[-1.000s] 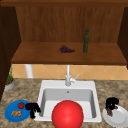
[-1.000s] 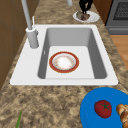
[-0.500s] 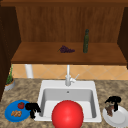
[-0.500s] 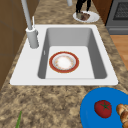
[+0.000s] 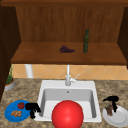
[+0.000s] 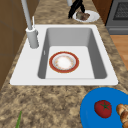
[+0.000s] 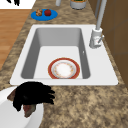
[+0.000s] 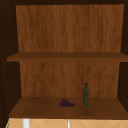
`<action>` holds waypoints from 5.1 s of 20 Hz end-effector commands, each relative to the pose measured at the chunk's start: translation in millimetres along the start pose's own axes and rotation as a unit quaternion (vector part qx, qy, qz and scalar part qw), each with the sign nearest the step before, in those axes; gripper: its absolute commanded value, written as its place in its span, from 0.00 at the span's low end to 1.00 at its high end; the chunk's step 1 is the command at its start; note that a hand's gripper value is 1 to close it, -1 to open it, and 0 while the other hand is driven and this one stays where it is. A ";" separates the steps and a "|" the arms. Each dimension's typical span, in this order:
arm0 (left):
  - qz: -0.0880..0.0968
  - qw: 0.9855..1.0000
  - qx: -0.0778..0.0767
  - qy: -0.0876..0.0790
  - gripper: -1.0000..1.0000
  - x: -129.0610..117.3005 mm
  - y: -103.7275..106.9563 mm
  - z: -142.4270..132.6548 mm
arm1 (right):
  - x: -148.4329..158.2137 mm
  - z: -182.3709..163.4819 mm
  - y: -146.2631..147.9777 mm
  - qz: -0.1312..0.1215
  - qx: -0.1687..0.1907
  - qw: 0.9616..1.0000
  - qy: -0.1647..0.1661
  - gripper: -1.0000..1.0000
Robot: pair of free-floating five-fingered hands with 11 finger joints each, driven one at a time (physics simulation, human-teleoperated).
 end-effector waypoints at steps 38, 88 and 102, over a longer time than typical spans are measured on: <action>0.000 1.000 0.000 0.000 0.50 0.0 0.0 0.0 | 42.5 31.1 -60.2 0.004 0.003 1.000 -0.001 1.00; 0.000 1.000 0.000 0.000 0.50 0.0 0.0 0.0 | 261.0 -240.0 -31.7 0.001 0.009 0.999 0.051 1.00; 0.000 1.000 0.000 0.000 0.50 0.0 0.0 0.0 | 253.5 -351.2 11.4 -0.003 0.011 0.997 0.074 1.00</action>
